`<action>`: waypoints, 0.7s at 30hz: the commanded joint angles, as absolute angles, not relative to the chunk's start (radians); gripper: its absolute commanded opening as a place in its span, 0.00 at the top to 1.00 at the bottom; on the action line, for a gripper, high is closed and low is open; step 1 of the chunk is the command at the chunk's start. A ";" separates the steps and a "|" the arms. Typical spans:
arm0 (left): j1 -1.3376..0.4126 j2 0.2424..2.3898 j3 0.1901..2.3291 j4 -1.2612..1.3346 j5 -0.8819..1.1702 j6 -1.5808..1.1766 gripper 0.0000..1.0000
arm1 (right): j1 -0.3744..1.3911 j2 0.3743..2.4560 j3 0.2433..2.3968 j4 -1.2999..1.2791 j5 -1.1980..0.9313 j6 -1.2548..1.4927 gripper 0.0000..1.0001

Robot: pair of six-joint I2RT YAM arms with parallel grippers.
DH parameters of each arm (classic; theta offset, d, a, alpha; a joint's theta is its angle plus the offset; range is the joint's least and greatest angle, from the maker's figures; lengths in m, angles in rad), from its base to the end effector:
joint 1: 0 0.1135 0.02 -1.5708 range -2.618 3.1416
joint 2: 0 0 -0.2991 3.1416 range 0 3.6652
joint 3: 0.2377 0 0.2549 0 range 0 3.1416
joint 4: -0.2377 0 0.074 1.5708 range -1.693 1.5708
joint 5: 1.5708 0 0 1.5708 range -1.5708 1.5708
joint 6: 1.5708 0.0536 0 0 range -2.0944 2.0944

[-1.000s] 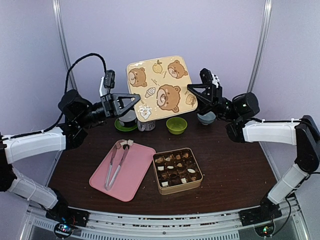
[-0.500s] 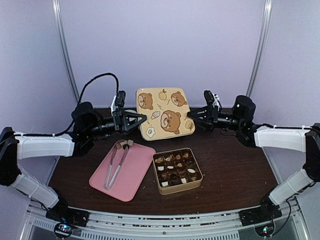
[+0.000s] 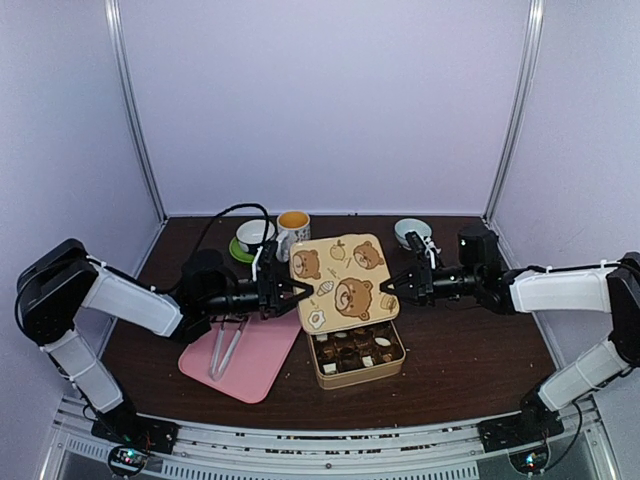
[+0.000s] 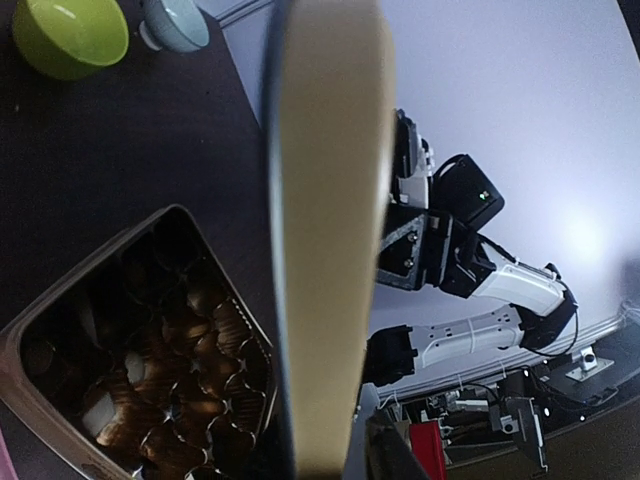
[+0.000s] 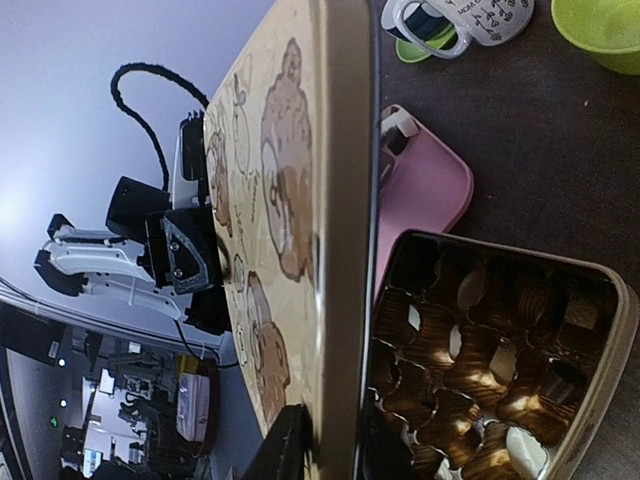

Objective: Pack the chocolate
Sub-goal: Place the box lid on the packing box.

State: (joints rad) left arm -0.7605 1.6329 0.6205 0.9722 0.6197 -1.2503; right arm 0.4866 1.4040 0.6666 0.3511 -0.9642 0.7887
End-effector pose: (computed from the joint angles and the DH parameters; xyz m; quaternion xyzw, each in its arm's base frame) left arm 0.2236 -0.2557 0.2290 0.0384 0.7176 -0.6749 0.1678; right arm 0.2366 0.1750 0.2469 -0.1452 0.7657 0.6035 0.1684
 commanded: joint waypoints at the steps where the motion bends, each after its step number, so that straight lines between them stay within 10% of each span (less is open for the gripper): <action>1: -0.788 1.671 0.577 1.074 0.556 -1.300 0.73 | 0.487 1.370 0.632 0.186 -0.940 0.624 0.82; 21: -0.851 1.833 0.559 1.055 0.482 -1.383 0.72 | 0.489 1.449 0.538 0.068 -0.835 0.509 0.74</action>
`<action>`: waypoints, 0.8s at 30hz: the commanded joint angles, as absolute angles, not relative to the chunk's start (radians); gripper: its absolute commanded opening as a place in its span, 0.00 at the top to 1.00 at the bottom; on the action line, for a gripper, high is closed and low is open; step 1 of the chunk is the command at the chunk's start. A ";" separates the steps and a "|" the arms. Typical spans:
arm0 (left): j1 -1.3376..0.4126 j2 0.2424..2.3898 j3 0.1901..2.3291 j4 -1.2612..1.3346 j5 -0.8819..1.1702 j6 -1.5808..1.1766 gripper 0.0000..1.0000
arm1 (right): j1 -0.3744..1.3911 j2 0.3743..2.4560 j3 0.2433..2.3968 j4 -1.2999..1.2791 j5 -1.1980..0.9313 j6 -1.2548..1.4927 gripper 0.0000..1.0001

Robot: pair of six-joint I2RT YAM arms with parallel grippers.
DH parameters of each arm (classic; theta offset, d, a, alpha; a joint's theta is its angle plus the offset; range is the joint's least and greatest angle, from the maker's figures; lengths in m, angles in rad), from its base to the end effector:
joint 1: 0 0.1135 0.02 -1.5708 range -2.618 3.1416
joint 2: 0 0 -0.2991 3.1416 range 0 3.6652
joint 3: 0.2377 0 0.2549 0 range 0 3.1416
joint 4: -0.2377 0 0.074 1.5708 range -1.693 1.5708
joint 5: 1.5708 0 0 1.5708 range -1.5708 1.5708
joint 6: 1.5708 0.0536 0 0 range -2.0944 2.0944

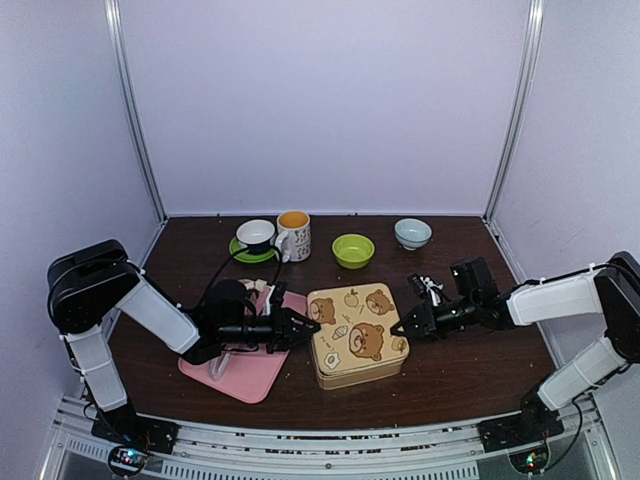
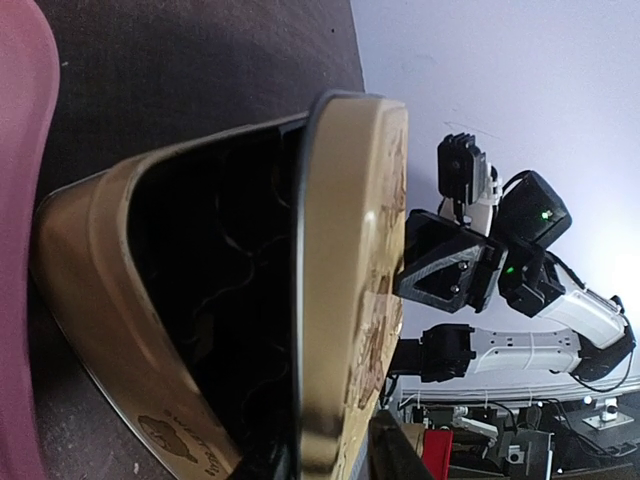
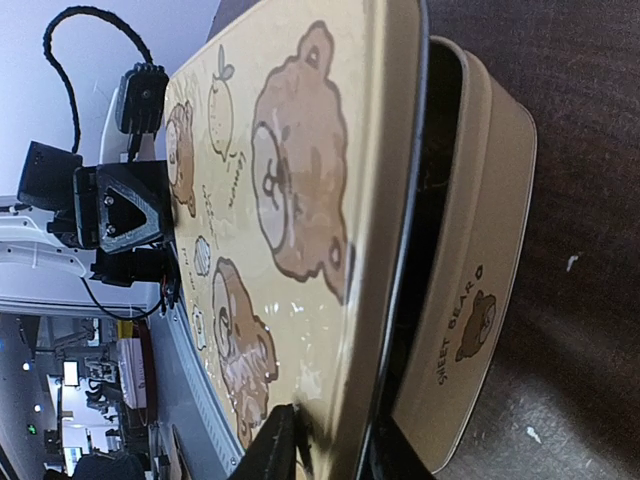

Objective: Pack the chocolate
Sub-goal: Place the box lid on the packing box.

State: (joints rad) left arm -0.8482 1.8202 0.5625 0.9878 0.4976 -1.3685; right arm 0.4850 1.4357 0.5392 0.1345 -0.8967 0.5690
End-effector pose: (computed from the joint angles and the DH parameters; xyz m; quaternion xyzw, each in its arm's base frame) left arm 0.2083 -0.2749 0.1539 -0.0543 0.7837 -0.6127 0.0865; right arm 0.2096 0.1578 0.1796 -0.1356 0.8349 0.5228 0.1060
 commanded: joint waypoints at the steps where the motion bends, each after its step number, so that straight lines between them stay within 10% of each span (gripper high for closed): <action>1: -0.851 1.833 0.557 1.057 0.479 -1.385 0.72 | 0.490 1.451 0.541 0.060 -0.831 0.504 0.71; 24: -0.879 1.730 0.511 0.895 0.425 -1.357 0.72 | 0.540 1.382 0.596 -0.200 -0.666 0.362 0.58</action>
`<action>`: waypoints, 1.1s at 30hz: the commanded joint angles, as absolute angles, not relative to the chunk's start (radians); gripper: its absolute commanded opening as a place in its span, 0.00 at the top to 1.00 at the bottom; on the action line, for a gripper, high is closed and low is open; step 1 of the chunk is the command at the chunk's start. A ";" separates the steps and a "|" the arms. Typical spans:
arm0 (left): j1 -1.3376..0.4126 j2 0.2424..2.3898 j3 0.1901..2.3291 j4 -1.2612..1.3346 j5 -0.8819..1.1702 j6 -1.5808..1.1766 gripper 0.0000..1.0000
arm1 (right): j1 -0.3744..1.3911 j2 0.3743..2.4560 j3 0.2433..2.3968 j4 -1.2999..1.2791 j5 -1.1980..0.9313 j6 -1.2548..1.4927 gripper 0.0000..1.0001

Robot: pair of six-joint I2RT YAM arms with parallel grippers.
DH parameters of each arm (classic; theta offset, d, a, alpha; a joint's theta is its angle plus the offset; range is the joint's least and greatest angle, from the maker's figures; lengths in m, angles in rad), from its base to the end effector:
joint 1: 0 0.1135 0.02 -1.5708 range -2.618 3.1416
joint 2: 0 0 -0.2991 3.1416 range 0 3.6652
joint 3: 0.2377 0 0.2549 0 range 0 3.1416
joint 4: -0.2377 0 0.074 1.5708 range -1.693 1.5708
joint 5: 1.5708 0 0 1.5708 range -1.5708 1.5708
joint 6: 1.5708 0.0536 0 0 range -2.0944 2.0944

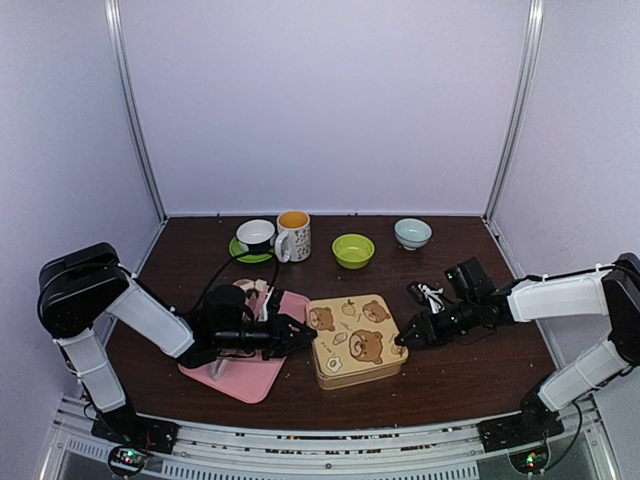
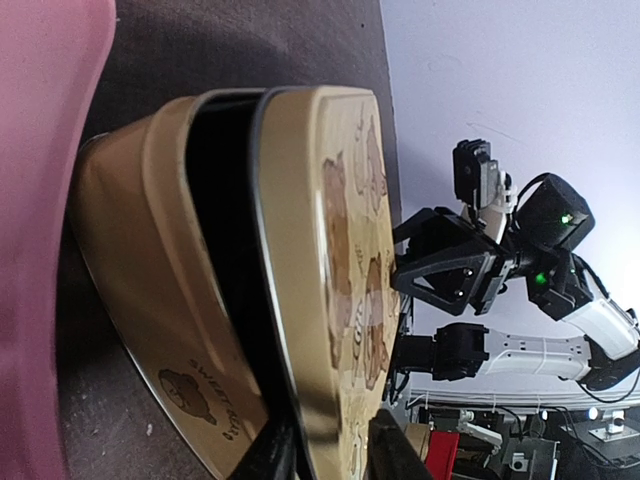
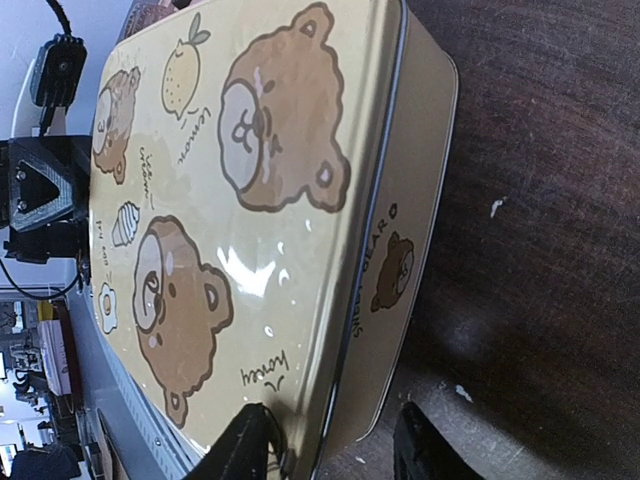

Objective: Pack the chocolate
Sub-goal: Place the box lid on the packing box.

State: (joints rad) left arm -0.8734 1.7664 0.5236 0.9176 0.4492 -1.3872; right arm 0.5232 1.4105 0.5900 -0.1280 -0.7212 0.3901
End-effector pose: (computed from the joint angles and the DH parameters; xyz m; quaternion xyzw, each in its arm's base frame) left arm 0.1945 -0.2684 0.1526 -0.0755 0.7989 -0.5915 0.0788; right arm 0.2003 0.1564 0.1756 -0.1670 0.8816 0.4278 0.1090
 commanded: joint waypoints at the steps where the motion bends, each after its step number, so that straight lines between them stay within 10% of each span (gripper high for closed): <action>1: -0.880 1.721 0.513 0.879 0.423 -1.351 0.71 | 0.544 1.379 0.598 -0.207 -0.663 0.361 0.57; 12: -0.884 1.598 0.563 0.527 0.311 -1.196 0.45 | 0.568 1.421 0.630 -0.213 -0.642 0.336 0.54; 33: -0.884 1.721 0.649 0.553 0.372 -1.186 0.48 | 0.637 1.445 0.658 -0.253 -0.627 0.296 0.56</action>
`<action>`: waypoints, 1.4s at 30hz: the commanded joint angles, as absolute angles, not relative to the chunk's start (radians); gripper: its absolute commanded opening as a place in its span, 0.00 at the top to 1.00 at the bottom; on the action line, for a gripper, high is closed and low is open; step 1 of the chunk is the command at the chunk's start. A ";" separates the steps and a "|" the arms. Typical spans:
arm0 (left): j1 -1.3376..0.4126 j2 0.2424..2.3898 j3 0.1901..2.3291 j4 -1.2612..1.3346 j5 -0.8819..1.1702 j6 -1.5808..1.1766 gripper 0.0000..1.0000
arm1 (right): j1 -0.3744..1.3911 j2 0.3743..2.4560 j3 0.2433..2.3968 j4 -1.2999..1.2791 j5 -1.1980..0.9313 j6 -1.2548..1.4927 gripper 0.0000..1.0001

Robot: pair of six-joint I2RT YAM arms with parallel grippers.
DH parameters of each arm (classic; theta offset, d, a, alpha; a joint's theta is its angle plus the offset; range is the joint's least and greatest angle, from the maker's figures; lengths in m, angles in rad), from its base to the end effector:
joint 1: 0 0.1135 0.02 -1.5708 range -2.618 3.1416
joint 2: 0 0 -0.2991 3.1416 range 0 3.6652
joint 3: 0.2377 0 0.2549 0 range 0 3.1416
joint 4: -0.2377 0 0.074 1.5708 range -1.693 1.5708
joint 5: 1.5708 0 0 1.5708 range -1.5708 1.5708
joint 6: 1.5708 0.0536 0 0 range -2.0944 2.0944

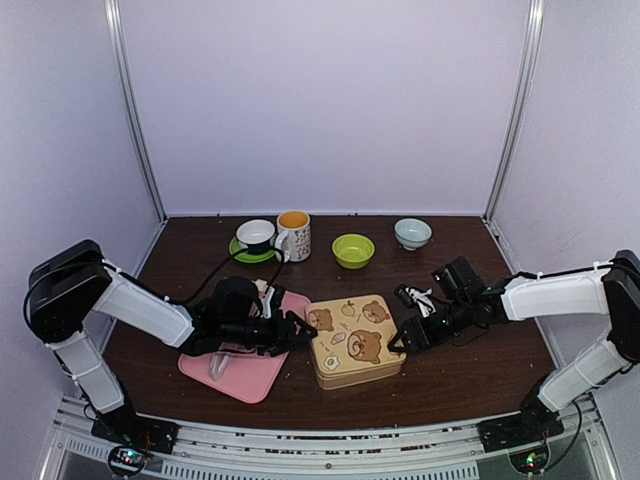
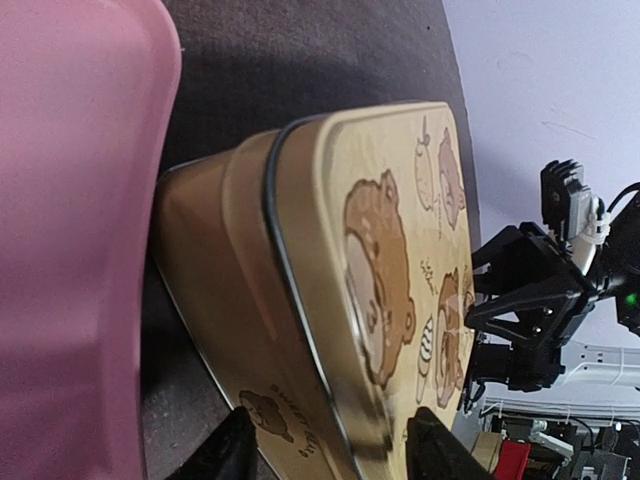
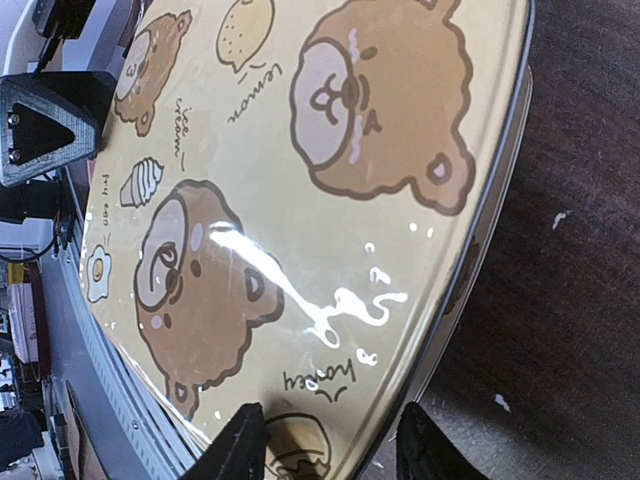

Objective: Pack the chocolate
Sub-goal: Place the box lid on the packing box, then press the box lid onto the packing box.

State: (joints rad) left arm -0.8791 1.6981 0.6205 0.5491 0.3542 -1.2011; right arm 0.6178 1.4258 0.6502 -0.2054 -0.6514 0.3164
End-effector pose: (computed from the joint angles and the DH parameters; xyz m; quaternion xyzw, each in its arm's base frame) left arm 0.1996 -0.2702 0.1577 -0.0503 0.8567 -0.5000 0.1163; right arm 0.1936 0.1774 0.1819 -0.2280 0.8823 0.3974 0.1080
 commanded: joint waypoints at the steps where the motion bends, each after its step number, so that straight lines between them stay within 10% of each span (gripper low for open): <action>1: -0.884 1.726 0.651 0.538 0.372 -1.185 0.49 | 0.640 1.446 0.658 -0.253 -0.626 0.296 0.57; 14: -0.884 1.799 0.672 0.490 0.388 -1.167 0.69 | 0.720 1.428 0.627 -0.248 -0.615 0.316 0.57; 33: -0.891 1.825 0.694 0.379 0.352 -1.104 0.67 | 0.741 1.513 0.655 -0.189 -0.597 0.362 0.57; 42: -0.890 1.804 0.760 0.246 0.315 -1.032 0.67 | 0.639 1.407 0.665 -0.169 -0.661 0.374 0.35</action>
State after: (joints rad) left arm -0.8753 1.7615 0.7444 0.3832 0.3702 -1.0920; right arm 0.6636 1.4399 0.6586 -0.1699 -0.6022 0.3950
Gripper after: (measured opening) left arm 0.333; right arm 0.606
